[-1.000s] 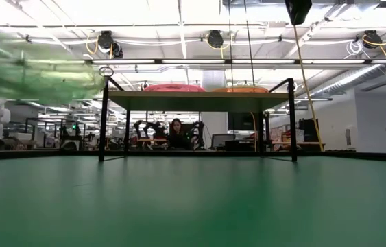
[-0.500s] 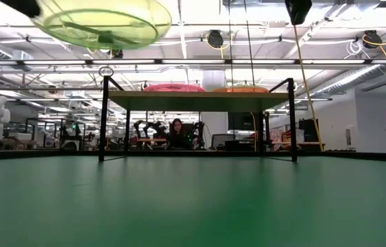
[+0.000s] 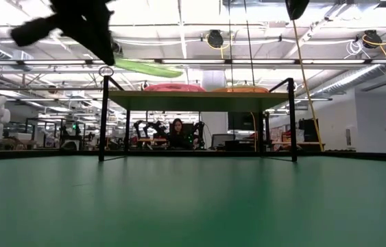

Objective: Place and stack plates onto a shelf
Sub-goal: Stack the green transparent plate on top of the pink transparent plates on the shelf

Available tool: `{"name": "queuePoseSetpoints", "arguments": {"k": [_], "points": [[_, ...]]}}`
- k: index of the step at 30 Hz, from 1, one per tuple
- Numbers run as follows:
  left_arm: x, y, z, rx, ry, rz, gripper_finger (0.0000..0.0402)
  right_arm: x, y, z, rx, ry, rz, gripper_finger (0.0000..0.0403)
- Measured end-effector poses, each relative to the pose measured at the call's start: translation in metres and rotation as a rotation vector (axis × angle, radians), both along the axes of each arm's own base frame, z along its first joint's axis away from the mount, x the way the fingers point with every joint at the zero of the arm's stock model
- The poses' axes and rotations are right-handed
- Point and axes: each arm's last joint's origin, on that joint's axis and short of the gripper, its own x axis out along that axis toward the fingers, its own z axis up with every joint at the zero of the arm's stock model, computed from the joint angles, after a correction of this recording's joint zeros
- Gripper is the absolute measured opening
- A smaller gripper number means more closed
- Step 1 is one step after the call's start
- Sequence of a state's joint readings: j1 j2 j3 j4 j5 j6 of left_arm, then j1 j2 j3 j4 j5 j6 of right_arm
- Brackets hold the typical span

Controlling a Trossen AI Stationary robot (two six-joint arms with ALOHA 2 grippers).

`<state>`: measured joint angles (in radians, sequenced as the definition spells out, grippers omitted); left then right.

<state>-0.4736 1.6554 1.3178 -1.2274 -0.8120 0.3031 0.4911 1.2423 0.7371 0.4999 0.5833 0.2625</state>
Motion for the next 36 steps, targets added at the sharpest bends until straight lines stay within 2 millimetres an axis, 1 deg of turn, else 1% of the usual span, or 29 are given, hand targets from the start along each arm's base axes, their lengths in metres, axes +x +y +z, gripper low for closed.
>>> {"name": "queuePoseSetpoints", "arguments": {"k": [4,7,9,11,14,16,18,21,25,29,32,36], "points": [[0.012,0.035,0.008,-0.013,-0.016,0.075,0.0001,0.000,0.000,0.005,-0.011,-0.047,0.001,0.0161],[0.015,0.062,0.023,-0.069,-0.101,0.141,0.0001,0.000,0.000,0.007,-0.013,-0.059,0.003,0.0161],[0.015,0.075,0.034,-0.135,-0.161,0.152,0.0001,0.000,0.000,0.006,-0.020,-0.058,0.003,0.0161],[0.015,0.086,0.047,-0.177,-0.237,0.140,0.0001,0.000,0.000,0.006,-0.035,-0.057,0.004,0.0161],[0.012,0.099,0.070,-0.254,-0.357,0.077,0.0001,0.000,0.000,0.006,-0.044,-0.055,0.005,0.0161],[0.015,0.110,0.082,-0.324,-0.442,0.022,0.0001,0.000,0.000,0.007,-0.062,-0.055,0.006,0.0161],[0.015,0.119,0.088,-0.380,-0.480,-0.023,0.0001,0.000,0.000,0.007,-0.082,-0.058,0.007,0.0161],[0.017,0.135,0.090,-0.373,-0.491,-0.032,0.0001,0.000,0.000,0.009,-0.101,-0.069,0.006,0.0161],[0.019,0.155,0.082,-0.365,-0.440,0.006,0.0001,0.000,0.000,0.010,-0.107,-0.077,0.007,0.0161],[0.022,0.171,0.076,-0.382,-0.411,0.008,0.0002,-0.001,0.000,0.011,-0.127,-0.081,0.007,0.0161],[0.025,0.183,0.068,-0.381,-0.385,0.047,0.0009,0.000,-0.001,0.012,-0.143,-0.091,0.003,0.0161],[0.030,0.194,0.060,-0.413,-0.372,0.061,0.0012,0.001,-0.005,0.012,-0.150,-0.086,-0.014,0.0161]]}}
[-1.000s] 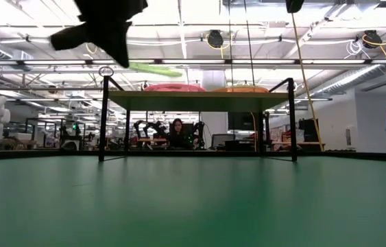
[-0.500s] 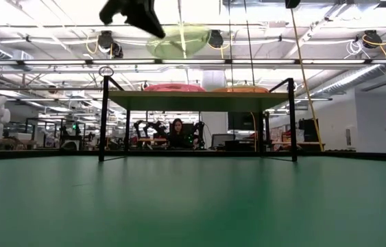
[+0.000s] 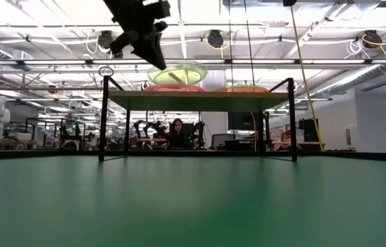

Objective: Place and stack plates onto a shelf
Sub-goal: Stack the green transparent plate on top of the pink transparent plates on the shelf

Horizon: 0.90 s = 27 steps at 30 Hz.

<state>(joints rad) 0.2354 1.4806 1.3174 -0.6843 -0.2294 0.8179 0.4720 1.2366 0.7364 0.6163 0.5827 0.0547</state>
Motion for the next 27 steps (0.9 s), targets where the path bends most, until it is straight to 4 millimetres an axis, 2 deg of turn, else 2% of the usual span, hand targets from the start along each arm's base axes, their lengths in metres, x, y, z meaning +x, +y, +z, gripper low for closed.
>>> {"name": "queuePoseSetpoints", "arguments": {"k": [7,13,20,27], "points": [[0.009,0.015,-0.019,-0.040,0.060,0.019,0.0018,0.002,-0.004,0.000,0.011,0.000,-0.013,0.0161],[0.011,0.017,-0.026,-0.045,0.091,0.020,0.0061,0.002,-0.003,-0.001,0.008,0.006,-0.011,0.0161],[0.009,0.008,-0.025,-0.074,0.105,0.007,0.0108,0.002,-0.004,-0.001,0.004,0.012,-0.014,0.0161],[0.006,-0.008,-0.017,-0.076,0.093,-0.031,0.0113,0.002,-0.004,-0.002,0.004,0.013,-0.015,0.0161]]}}
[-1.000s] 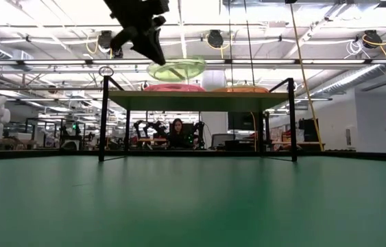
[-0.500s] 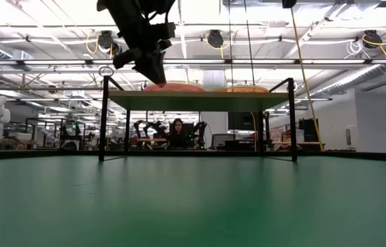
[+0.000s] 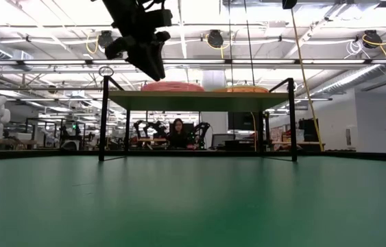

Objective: Place and stack plates onto a shelf
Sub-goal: Stack the green transparent plate on top of the pink transparent plates on the shelf

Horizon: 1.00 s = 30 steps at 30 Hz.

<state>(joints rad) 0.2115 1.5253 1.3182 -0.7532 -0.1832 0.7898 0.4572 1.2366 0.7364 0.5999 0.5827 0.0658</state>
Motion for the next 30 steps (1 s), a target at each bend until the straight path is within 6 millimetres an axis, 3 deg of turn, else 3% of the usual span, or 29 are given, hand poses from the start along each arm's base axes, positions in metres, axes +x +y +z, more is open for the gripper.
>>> {"name": "queuePoseSetpoints", "arguments": {"k": [4,9,17,30], "points": [[-0.002,-0.001,0.010,0.056,-0.047,0.003,0.0113,0.000,0.000,0.000,0.001,-0.002,0.000,0.0161],[-0.002,0.018,0.016,0.083,-0.125,0.068,0.0113,0.000,0.000,0.000,0.001,-0.002,-0.001,0.0161],[0.007,0.042,-0.005,0.025,-0.082,0.101,0.0113,0.000,0.000,-0.001,-0.003,0.007,0.003,0.0161],[0.018,0.014,-0.016,-0.026,-0.034,0.018,0.0113,0.000,0.000,-0.001,-0.005,0.012,0.003,0.0161]]}}
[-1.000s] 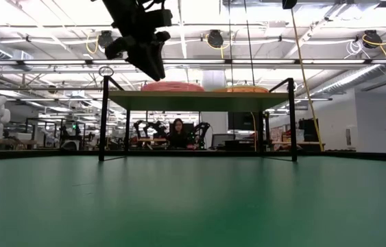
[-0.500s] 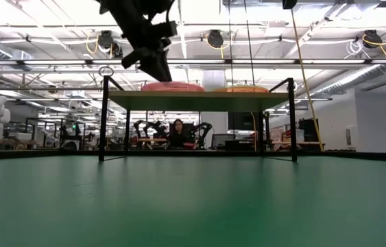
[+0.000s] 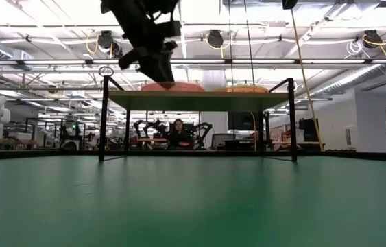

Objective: Place and stack plates onto a shelf
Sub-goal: Stack the green transparent plate on top of the pink transparent plates on the shelf, then return to Home Position

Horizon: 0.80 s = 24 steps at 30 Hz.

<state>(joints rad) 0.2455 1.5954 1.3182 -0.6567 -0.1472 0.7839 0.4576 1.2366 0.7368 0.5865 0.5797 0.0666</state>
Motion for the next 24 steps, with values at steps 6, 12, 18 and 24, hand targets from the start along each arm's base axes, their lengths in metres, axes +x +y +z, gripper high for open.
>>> {"name": "queuePoseSetpoints", "arguments": {"k": [6,12,18,24], "points": [[0.004,0.001,-0.002,0.012,-0.010,-0.012,0.0113,0.000,0.000,-0.001,0.001,0.005,0.000,0.0161],[-0.007,-0.005,0.021,0.082,-0.068,-0.050,0.0113,0.000,0.000,0.000,-0.002,0.005,0.000,0.0161],[-0.024,0.001,0.050,0.118,-0.204,0.004,0.0113,0.000,0.000,-0.001,-0.006,0.012,0.000,0.0161],[-0.026,0.010,0.050,0.100,-0.215,0.042,0.0113,0.000,0.000,-0.002,-0.005,0.019,0.000,0.0161]]}}
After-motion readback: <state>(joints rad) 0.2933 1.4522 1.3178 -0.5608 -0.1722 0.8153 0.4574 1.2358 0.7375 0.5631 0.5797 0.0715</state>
